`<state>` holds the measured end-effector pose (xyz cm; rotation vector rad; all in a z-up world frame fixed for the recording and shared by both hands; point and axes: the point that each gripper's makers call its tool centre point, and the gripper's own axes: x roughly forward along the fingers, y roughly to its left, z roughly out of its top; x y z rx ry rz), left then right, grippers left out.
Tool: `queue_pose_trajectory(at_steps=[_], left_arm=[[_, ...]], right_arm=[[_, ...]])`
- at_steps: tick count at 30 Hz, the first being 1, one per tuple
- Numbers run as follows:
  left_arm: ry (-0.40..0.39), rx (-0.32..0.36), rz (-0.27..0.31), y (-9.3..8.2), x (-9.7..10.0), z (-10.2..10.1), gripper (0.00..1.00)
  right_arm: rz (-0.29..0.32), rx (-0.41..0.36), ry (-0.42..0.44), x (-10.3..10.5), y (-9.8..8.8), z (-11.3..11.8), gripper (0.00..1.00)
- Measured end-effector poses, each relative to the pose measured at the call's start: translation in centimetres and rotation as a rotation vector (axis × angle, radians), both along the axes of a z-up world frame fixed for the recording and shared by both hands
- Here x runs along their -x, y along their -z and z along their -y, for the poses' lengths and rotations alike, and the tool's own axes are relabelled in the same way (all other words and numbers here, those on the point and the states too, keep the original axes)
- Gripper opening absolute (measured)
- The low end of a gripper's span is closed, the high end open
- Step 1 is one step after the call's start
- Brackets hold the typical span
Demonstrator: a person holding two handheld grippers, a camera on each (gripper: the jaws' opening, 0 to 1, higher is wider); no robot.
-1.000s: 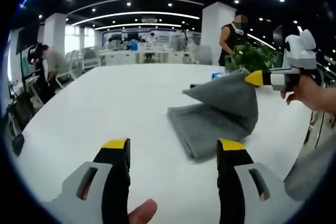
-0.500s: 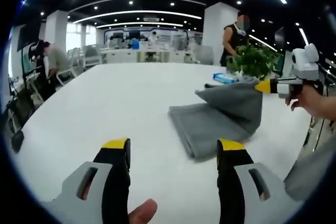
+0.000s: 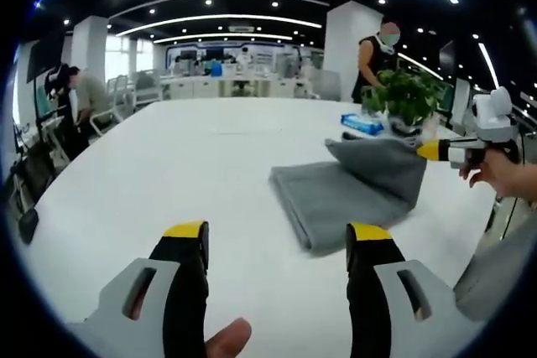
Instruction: Open the folded towel by lifting each exposed corner and separating the folded layers until the towel lies flat within the target outline without major curled edges
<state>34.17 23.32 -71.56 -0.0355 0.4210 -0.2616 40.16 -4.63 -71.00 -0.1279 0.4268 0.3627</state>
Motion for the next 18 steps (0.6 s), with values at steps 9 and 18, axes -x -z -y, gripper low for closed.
queue_pose_trajectory(at_steps=[9, 18], left_arm=[[0.004, -0.01, -0.009, 0.2, 0.1, 0.1, 0.65], [0.007, -0.014, -0.017, 0.4, 0.1, 0.2, 0.65]], right_arm=[[-0.015, -0.008, 0.054, 0.5, 1.2, 2.2, 0.01], [-0.039, -0.015, 0.094, 1.1, 2.1, 3.6, 0.01]])
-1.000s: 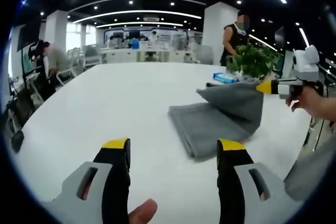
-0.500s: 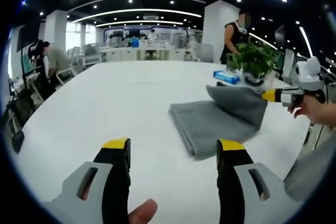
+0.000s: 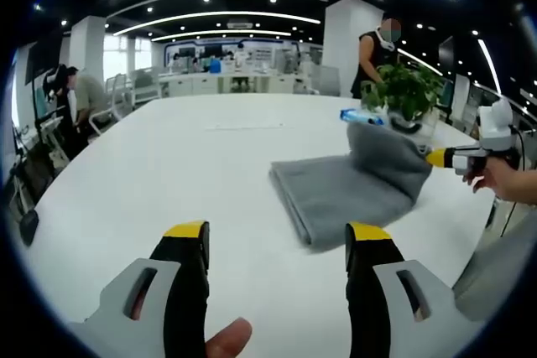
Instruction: Open the folded towel by lifting each exposed corner and separating the folded layers until the towel lies flat within the target outline without major curled edges
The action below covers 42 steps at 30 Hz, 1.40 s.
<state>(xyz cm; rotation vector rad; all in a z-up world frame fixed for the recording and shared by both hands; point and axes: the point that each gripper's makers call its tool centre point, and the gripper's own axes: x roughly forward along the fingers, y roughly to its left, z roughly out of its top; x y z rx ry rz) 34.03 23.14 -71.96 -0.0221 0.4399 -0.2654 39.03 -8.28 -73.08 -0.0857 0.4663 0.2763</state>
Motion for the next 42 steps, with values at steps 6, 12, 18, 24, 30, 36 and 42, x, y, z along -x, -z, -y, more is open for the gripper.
queue_pose_trajectory(at_steps=[6, 12, 18, 24, 30, 36, 42], left_arm=[[-0.003, 0.001, -0.004, 0.0, 0.1, -0.1, 0.65], [0.0, -0.003, -0.009, 0.2, 0.1, 0.0, 0.64], [0.001, -0.01, -0.015, 0.3, 0.1, 0.0, 0.64], [-0.001, -0.014, -0.023, 0.6, 0.1, -0.1, 0.64], [0.007, -0.027, -0.032, 0.9, 0.2, 0.0, 0.63], [0.033, -0.022, -0.026, 0.7, 0.2, 0.7, 0.61], [0.015, 0.027, -0.031, 0.7, -0.2, 0.7, 0.58]], right_arm=[[-0.021, 0.009, 0.013, 0.4, 0.7, 0.8, 0.01], [-0.034, 0.006, 0.034, 0.6, 1.4, 1.6, 0.01], [-0.053, 0.011, 0.05, 0.8, 2.1, 2.3, 0.01], [-0.074, 0.009, 0.067, 1.0, 2.7, 3.1, 0.01], [-0.092, 0.008, 0.081, 1.3, 3.6, 3.8, 0.02], [-0.105, -0.038, 0.109, 1.7, 4.0, 4.6, 0.02], [-0.081, -0.042, 0.147, 2.0, 3.6, 5.6, 0.07]])
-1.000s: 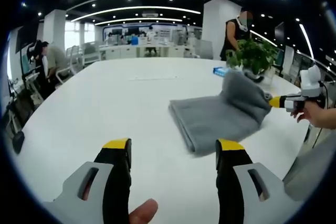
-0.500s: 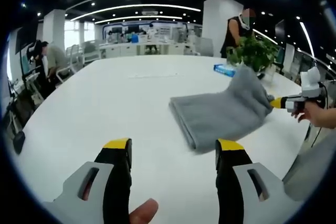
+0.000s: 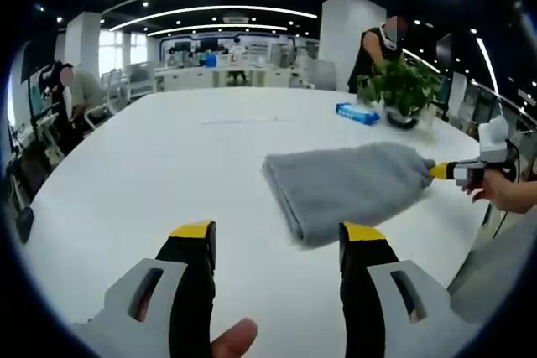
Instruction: Open the folded towel by lifting each exposed corner and separating the folded layers until the towel lies flat within the target outline without major curled edges
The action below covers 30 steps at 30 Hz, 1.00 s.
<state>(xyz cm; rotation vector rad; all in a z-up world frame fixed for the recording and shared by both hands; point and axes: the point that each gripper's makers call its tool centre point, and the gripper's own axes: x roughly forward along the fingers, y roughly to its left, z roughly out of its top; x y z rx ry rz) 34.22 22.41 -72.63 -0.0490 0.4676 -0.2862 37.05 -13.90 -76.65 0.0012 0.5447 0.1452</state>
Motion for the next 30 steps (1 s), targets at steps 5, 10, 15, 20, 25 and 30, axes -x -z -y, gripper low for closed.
queue_pose_trajectory(at_steps=[5, 10, 15, 20, 25, 30], left_arm=[[0.017, -0.007, 0.006, -0.1, -1.3, 0.4, 0.55], [0.056, -0.016, 0.043, -0.7, -2.9, 1.6, 0.51], [0.134, -0.039, 0.055, -0.6, -4.7, 4.0, 0.46], [0.202, -0.073, 0.043, 0.3, -6.5, 6.3, 0.45], [0.246, -0.099, 0.04, 0.9, -8.5, 7.6, 0.42], [0.267, -0.135, 0.029, 1.7, -10.2, 7.8, 0.41]], right_arm=[[0.05, -0.008, 0.054, -0.1, -1.3, 1.2, 0.09], [-0.022, -0.094, 0.02, -0.3, -0.8, -0.2, 0.13], [-0.103, -0.074, 0.008, -0.9, 1.5, -0.6, 0.14], [-0.146, -0.057, 0.005, -0.9, 2.7, -0.6, 0.14], [-0.168, -0.041, -0.014, -1.0, 3.0, -0.6, 0.14], [-0.181, 0.007, -0.037, -0.9, 3.2, -0.7, 0.14]])
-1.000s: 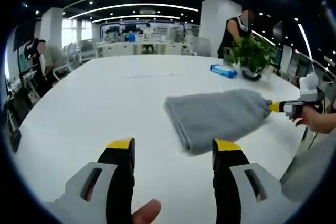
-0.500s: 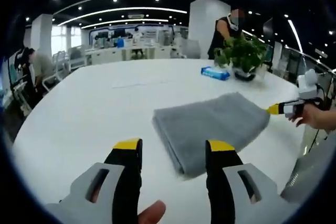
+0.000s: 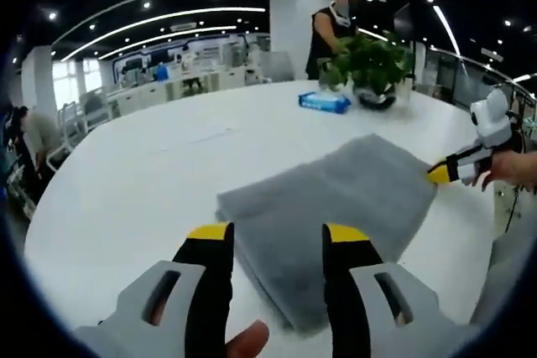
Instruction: Open the folded towel by lifting each exposed corner and separating the folded layers until the towel lies flat within the target outline without major curled edges
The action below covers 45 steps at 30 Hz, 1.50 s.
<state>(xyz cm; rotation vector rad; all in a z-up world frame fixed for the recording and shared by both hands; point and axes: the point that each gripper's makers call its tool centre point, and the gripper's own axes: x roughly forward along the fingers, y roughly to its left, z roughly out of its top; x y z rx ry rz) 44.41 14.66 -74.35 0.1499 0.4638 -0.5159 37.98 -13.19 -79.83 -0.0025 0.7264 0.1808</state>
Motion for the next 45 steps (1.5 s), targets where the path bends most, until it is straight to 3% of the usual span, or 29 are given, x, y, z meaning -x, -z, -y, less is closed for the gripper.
queue_pose_trajectory(at_steps=[5, 14, 27, 34, 45], left_arm=[[0.023, -0.035, -0.041, 1.7, -1.2, 0.1, 0.38], [0.064, -0.082, -0.093, 4.2, -0.9, 0.6, 0.36], [0.076, -0.056, -0.088, 5.0, -0.8, 0.6, 0.3], [0.052, -0.073, -0.098, 5.1, -0.2, 0.5, 0.29], [0.008, -0.085, -0.152, 5.2, 2.5, -0.5, 0.28]], right_arm=[[-0.011, 0.052, -0.022, 0.0, 0.2, 0.0, 0.13], [-0.062, 0.055, -0.029, -0.1, 0.3, 0.1, 0.13], [-0.151, 0.039, -0.09, -0.2, 0.5, 0.2, 0.11], [-0.252, 0.034, -0.159, -0.6, 0.6, 0.1, 0.1], [-0.283, 0.138, -0.283, -2.5, 0.9, -0.6, 0.09]])
